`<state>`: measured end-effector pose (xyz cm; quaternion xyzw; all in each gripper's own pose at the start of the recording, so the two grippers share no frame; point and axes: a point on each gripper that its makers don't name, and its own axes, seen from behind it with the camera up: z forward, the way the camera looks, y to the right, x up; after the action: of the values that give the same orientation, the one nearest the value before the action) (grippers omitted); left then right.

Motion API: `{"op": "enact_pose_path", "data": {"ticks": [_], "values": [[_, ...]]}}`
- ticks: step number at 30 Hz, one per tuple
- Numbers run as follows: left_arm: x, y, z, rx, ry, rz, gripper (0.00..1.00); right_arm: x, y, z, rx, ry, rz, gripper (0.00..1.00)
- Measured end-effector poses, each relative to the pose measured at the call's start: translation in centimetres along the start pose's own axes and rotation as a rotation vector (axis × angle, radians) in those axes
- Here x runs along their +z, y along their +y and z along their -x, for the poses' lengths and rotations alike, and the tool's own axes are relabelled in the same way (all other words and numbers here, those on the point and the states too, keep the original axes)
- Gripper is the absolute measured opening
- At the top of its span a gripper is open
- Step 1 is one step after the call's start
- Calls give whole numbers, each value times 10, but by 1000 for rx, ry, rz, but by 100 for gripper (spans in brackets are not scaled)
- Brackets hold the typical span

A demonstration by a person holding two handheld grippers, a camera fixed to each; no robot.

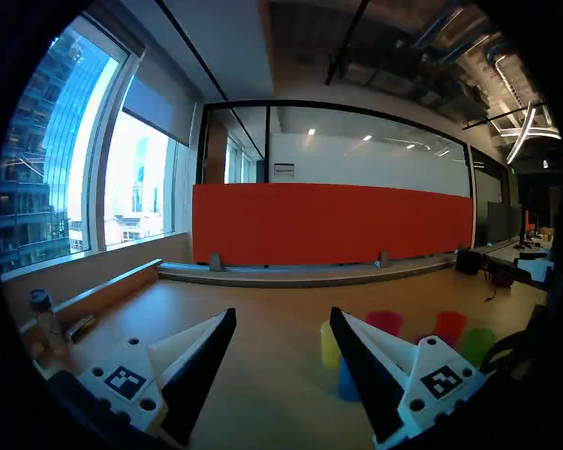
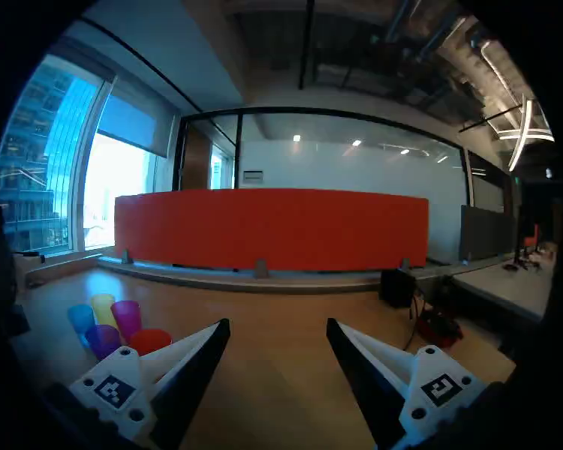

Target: Pour water

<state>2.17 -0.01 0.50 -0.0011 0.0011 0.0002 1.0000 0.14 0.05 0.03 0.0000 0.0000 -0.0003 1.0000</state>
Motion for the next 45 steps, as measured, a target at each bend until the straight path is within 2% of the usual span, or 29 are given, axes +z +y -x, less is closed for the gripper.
{"op": "enact_pose_path", "data": {"ticks": [6, 12, 17, 23, 29, 35, 39, 45], "values": [[7, 0, -45, -9, 11, 18, 92, 3, 6, -27, -2, -3, -2, 100], [11, 0, -84, -4, 16, 34, 93, 8, 6, -60, 21, -7, -14, 100], [14, 3, -112, -2, 25, 49, 93, 11, -1, -89, 38, -1, -39, 100], [16, 4, -138, 0, 29, 67, 93, 15, -5, -119, 29, 13, -54, 100], [16, 3, -157, 2, 25, 78, 93, 17, -4, -138, 19, 19, -58, 100], [16, 7, -165, 7, 26, 110, 93, 19, -6, -139, 13, 16, -83, 100], [16, 20, -166, 13, 19, 168, 93, 18, -17, -140, 6, 16, -136, 100], [14, 34, -167, 12, 19, 244, 93, 14, -39, -148, 4, 35, -250, 100]]}}
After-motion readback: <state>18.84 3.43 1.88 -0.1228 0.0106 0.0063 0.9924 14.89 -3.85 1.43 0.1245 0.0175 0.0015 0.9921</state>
